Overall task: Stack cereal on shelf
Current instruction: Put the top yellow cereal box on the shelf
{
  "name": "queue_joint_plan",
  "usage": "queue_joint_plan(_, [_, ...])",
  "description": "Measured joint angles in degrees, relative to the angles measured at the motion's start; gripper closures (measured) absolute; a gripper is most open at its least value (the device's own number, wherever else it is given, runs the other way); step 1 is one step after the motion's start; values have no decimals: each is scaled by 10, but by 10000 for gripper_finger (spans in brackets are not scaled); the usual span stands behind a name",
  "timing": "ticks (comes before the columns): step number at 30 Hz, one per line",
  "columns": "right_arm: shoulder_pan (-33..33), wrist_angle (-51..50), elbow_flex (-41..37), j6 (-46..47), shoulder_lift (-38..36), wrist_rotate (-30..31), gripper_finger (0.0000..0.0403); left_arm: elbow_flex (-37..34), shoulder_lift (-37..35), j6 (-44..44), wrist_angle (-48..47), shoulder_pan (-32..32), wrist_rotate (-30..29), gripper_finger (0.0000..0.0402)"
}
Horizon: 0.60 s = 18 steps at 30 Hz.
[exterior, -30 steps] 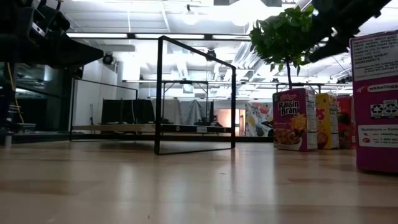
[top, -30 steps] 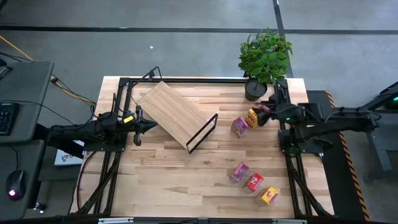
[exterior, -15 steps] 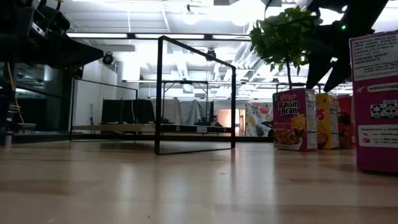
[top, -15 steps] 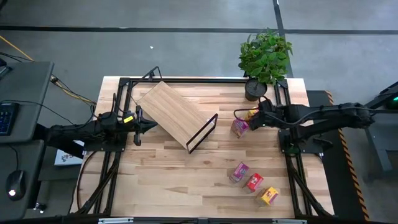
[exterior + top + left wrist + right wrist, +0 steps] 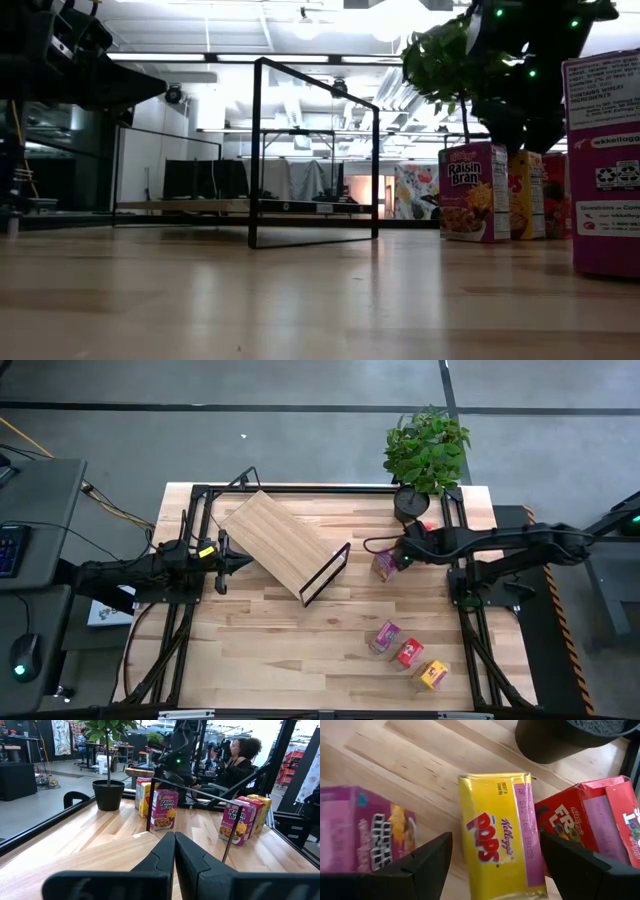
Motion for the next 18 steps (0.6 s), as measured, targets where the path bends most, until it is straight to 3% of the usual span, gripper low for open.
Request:
queue_joint_plan(7, [-12,6,0,0,14,-2,139,0,0,0,0,0,0,398])
queue_joint_plan(18, [-12,9,2,-14,13,-2,276,0,0,0,0,0,0,398])
